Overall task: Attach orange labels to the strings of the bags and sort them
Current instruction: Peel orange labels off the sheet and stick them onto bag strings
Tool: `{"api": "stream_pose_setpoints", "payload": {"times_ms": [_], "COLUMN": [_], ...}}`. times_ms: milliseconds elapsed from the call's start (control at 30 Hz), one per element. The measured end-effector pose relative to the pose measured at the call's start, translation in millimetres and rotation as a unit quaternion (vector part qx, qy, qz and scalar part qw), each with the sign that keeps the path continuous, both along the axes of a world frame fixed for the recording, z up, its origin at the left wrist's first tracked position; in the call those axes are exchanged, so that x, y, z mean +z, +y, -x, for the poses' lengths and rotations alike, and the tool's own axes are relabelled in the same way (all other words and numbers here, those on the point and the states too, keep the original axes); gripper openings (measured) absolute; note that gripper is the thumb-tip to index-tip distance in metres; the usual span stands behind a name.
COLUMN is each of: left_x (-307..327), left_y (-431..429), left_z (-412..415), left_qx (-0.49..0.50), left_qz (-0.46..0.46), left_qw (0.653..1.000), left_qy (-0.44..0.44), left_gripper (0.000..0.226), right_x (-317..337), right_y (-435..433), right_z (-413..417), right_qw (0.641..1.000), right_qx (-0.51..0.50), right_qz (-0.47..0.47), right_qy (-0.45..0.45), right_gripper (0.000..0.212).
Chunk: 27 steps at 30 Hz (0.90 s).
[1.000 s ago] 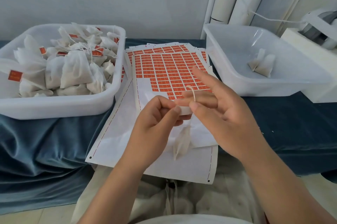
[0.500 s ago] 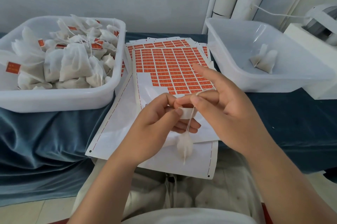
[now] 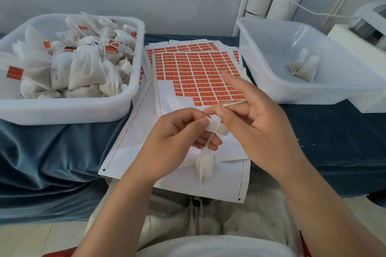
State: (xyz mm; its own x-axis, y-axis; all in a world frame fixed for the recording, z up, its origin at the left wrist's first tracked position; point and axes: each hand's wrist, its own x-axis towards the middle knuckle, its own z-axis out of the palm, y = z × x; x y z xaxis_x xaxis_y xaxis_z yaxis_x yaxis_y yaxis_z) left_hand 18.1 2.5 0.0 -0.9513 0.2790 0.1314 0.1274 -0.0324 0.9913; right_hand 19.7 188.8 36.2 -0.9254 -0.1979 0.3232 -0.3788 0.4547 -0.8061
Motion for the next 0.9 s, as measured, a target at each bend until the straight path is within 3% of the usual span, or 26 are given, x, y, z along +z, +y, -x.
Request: {"api": "stream_pose_setpoints", "payload": {"times_ms": [133,233,500,900], "left_x": [0,-2,-12,-20], "left_y": [0,1,3,3], "left_z": [0,2,7,10], "left_qx": [0.006,0.024,-0.061,-0.061], "left_qz": [-0.011,-0.056,-0.105,-0.089], "left_qw": [1.000,0.996,0.975,0.979], "left_qy": [0.004,-0.069,-0.184,-0.174], "left_gripper": [0.035,0.042,0.024,0.052], "right_x": [-6,-9,-14,-20], "right_y": [0,0,-1,1], "right_z": [1,2,2,6], "right_qw": [0.999,0.998,0.998,0.997], "right_qx": [0.000,-0.005,-0.007,-0.011], "right_qz": [0.031,0.053,0.059,0.064], "right_qy": [0.009,0.018,0.034,0.044], "right_gripper": [0.052,0.049,0.040,0.032]}}
